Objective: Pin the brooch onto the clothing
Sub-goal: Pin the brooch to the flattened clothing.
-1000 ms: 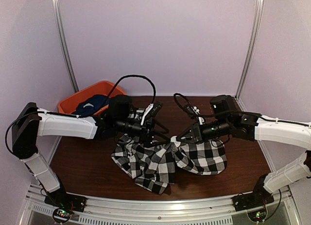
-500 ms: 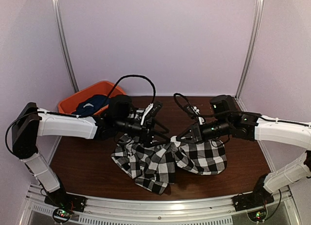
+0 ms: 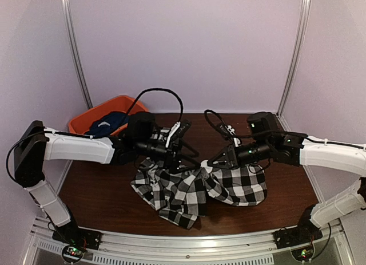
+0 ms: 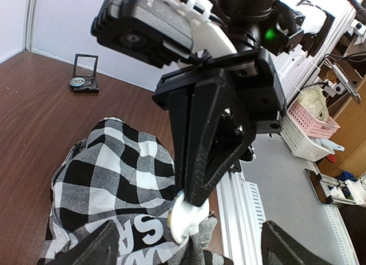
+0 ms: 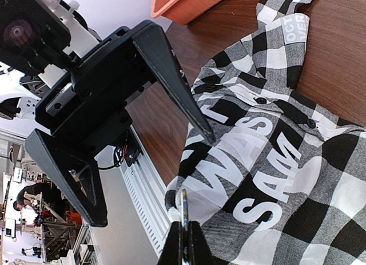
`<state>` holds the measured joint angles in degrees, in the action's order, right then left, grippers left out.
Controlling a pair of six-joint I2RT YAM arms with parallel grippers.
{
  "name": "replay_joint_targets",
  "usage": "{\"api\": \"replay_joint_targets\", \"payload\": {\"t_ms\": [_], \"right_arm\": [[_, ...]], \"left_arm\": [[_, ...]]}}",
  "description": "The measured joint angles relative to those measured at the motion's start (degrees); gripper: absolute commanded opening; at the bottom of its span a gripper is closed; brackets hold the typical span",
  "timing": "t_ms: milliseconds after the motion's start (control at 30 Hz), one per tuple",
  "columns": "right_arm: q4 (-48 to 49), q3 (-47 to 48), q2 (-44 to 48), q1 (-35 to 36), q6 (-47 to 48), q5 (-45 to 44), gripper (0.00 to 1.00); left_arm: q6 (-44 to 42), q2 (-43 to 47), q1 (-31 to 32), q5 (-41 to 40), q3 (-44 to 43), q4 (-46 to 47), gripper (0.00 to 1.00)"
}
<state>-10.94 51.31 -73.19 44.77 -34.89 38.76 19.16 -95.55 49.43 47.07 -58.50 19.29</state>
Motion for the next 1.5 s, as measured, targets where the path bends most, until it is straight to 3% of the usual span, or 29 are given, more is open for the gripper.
{"api": "replay_joint_targets", "payload": {"t_ms": [433, 800, 1067, 1200, 1300, 1500], "right_arm": [[-0.02, 0.00, 0.02, 0.26, 0.15, 0.04, 0.00], [0.85, 0.00, 0.61, 0.85, -0.28, 0.20, 0.00], [3.28, -0.31, 0.59, 1.77, -1.16, 0.26, 0.00], [4.42, -0.72, 0.50, 2.03, -1.46, 0.44, 0.00], [4.90, -0.92, 0.31, 2.16, -1.49, 0.57, 0.00], [5.31, -1.03, -0.02, 2.19, -1.49, 0.87, 0.00]], "left_arm": [[-3.76, 0.15, -1.03, -0.85, 0.00, -3.21, 0.90], [-5.11, -0.24, -0.96, -0.20, -0.13, -4.33, 0.86], [-3.23, -1.97, -0.96, 0.81, -0.63, -3.13, 0.80], [-2.32, -2.34, -0.94, 1.20, -0.76, -2.54, 0.73], [-1.51, -2.56, -0.94, 1.84, -0.76, -1.70, 0.62], [-0.50, -2.82, -0.92, 2.89, -0.76, -0.20, 0.58]]}}
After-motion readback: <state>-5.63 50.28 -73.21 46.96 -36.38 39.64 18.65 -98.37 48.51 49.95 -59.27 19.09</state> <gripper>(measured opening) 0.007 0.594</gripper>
